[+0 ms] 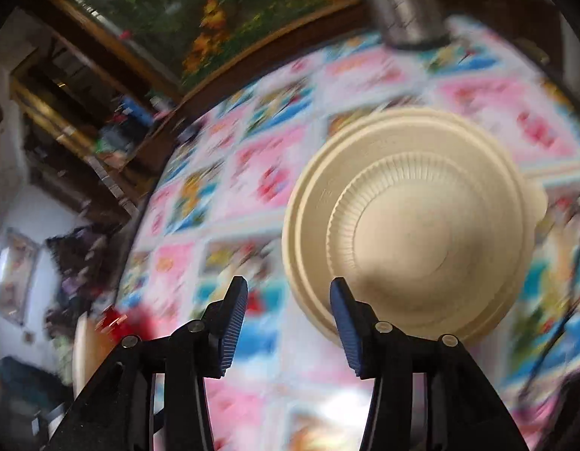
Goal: Organize plates and bowls
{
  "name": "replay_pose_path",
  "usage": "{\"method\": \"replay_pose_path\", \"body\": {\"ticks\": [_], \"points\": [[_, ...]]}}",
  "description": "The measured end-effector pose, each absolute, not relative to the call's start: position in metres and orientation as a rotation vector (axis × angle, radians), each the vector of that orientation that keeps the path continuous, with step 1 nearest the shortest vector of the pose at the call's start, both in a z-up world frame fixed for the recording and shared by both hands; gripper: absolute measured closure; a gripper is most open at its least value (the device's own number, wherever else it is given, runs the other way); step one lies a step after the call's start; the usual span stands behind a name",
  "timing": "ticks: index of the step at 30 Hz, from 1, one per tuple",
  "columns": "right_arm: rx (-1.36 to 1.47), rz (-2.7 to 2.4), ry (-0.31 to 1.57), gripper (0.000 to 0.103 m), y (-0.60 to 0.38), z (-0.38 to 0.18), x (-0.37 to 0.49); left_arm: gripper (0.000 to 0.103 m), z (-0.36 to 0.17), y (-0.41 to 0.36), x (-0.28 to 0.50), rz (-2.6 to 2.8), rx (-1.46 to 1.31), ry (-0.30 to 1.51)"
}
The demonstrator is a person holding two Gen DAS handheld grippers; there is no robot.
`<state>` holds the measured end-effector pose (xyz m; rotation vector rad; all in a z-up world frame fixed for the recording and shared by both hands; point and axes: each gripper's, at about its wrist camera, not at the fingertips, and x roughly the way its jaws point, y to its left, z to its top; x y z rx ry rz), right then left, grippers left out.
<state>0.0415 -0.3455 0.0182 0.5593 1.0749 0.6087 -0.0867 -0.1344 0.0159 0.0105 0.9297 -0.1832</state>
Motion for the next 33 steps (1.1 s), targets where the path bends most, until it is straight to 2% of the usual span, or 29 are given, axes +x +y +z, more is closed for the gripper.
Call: {"method": "replay_pose_path", "body": {"ticks": [4, 7, 10, 16, 29, 30, 31, 32, 33], "points": [[0.700, 0.886, 1.047, 0.051, -0.335, 0.026, 0.017, 0.049, 0.015, -0.136, -0.086, -0.173, 0.025, 0.932], [0.576, 0.657, 0.927, 0.051, -0.361, 0.039, 0.011, 0.049, 0.015, -0.137, -0.086, -0.170, 0.027, 0.931], [0.522, 0.512, 0.884, 0.051, -0.383, 0.039, 0.010, 0.049, 0.015, -0.136, -0.087, -0.167, 0.024, 0.931], [0.568, 0.565, 0.906, 0.051, -0.382, 0.027, 0.009, 0.049, 0.015, -0.140, -0.088, -0.149, 0.050, 0.933], [0.467, 0.690, 0.932, 0.053, -0.327, 0.011, -0.010, 0.049, 0.015, -0.139, -0.088, -0.145, 0.047, 0.930], [0.454, 0.694, 0.931, 0.054, -0.323, 0.011, -0.011, 0.049, 0.015, -0.140, -0.088, -0.145, 0.044, 0.930], [0.439, 0.689, 0.936, 0.059, -0.319, 0.010, -0.011, 0.049, 0.015, -0.139, -0.088, -0.143, 0.041, 0.929], [0.421, 0.683, 0.949, 0.071, -0.316, 0.008, -0.010, 0.049, 0.015, -0.139, -0.088, -0.143, 0.039, 0.929], [0.411, 0.684, 0.967, 0.078, -0.312, 0.005, -0.009, 0.049, 0.015, -0.139, -0.088, -0.142, 0.039, 0.928]]}}
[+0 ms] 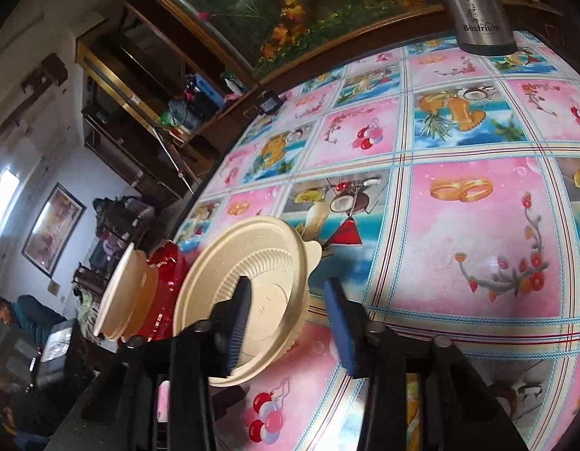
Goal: Organize plates and bowls
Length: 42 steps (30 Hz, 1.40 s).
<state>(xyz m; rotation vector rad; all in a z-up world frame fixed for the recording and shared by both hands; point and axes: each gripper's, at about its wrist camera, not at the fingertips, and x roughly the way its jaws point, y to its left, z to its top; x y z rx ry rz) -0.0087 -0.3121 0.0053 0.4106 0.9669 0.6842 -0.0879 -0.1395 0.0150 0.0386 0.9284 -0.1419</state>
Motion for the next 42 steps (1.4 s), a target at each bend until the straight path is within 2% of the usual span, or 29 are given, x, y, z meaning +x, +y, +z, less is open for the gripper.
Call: {"method": "replay_pose_path", "body": {"ticks": [1, 5, 19, 22, 25, 41, 42], "points": [[0.402, 0.687, 0.985, 0.087, -0.309, 0.002, -0.008, 0.049, 0.015, -0.140, -0.088, -0.141, 0.038, 0.928], [0.403, 0.669, 0.950, 0.092, -0.314, 0.008, -0.013, 0.049, 0.016, -0.138, -0.090, -0.133, 0.034, 0.922], [0.469, 0.453, 0.899, 0.092, -0.374, 0.007, -0.029, 0.049, 0.034, -0.128, -0.089, -0.232, -0.113, 0.942], [0.456, 0.455, 0.909, 0.090, -0.373, 0.005, -0.033, 0.059, 0.039, -0.121, -0.077, -0.261, -0.197, 0.950], [0.435, 0.450, 0.911, 0.088, -0.373, 0.005, -0.036, 0.065, 0.042, -0.120, -0.066, -0.258, -0.214, 0.947], [0.430, 0.473, 0.907, 0.087, -0.370, 0.006, -0.038, 0.066, 0.053, -0.111, -0.050, -0.253, -0.259, 0.925], [0.422, 0.474, 0.903, 0.087, -0.369, 0.008, -0.038, 0.069, 0.054, -0.114, -0.048, -0.270, -0.259, 0.923]]}}
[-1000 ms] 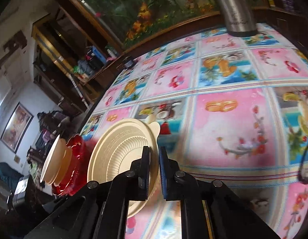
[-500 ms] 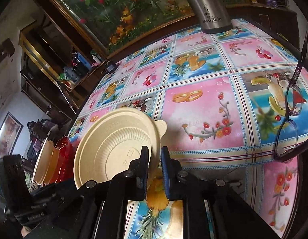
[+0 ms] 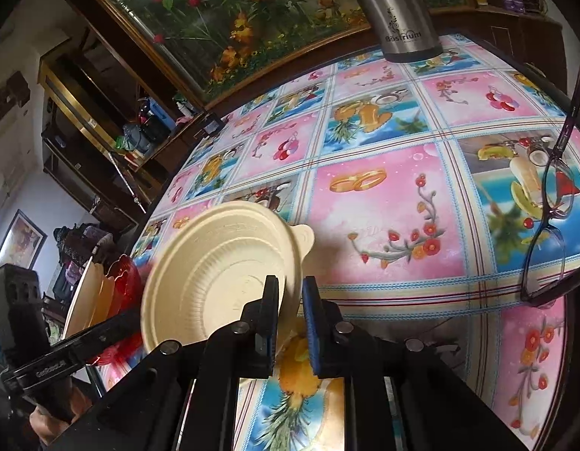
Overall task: Organize plates and bowls
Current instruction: 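Lift the beige bowl and carry it toward the plate stack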
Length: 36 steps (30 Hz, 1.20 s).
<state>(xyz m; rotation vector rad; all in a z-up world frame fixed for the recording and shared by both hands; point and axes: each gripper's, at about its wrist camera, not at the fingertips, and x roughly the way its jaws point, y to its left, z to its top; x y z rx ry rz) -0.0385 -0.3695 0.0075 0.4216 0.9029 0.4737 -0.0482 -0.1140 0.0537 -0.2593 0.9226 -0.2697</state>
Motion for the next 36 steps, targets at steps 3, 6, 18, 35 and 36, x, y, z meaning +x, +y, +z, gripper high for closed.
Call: {"method": "replay_pose_path", "body": {"ticks": [3, 6, 18, 35, 36], "points": [[0.416, 0.476, 0.906, 0.087, -0.368, 0.007, -0.039, 0.075, 0.057, -0.126, -0.046, -0.276, -0.214, 0.899], [0.422, 0.486, 0.907, 0.087, -0.368, 0.007, -0.039, 0.085, 0.055, -0.134, -0.041, -0.223, -0.134, 0.887], [0.402, 0.483, 0.906, 0.084, -0.364, 0.009, -0.040, 0.088, 0.050, -0.139, -0.039, -0.164, -0.052, 0.840], [0.344, 0.461, 0.865, 0.085, -0.361, 0.013, -0.042, 0.087, 0.047, -0.158, -0.041, -0.110, 0.067, 0.778], [0.344, 0.461, 0.863, 0.085, -0.361, 0.013, -0.042, 0.087, 0.047, -0.158, -0.041, -0.110, 0.068, 0.778]]}}
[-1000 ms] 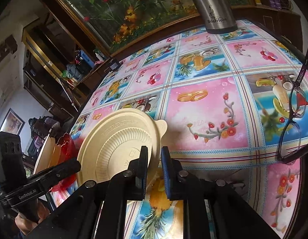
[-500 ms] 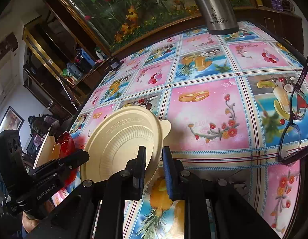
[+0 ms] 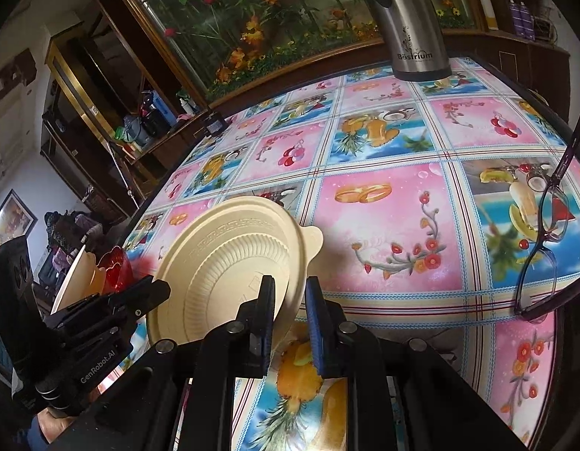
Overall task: Organize plates and bowls
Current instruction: 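Lift the beige bowl and carry it toward the plate stack, then bring the beige bowl over the plate stack with the left tool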
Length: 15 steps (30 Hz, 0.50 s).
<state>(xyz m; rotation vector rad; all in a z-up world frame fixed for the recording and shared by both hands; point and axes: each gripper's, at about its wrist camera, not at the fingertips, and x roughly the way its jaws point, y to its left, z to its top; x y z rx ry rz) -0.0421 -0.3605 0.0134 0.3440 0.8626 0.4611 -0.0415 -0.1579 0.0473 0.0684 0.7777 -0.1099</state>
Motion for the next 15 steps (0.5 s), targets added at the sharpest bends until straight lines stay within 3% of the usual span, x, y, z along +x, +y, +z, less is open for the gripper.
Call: {"method": "replay_pose_path", "body": {"ticks": [15], "points": [[0.349, 0.461, 0.856, 0.085, -0.3605, 0.0137, -0.0417, 0.086, 0.0470, -0.1581, -0.0431, -0.101, 0.055, 0.775]]}}
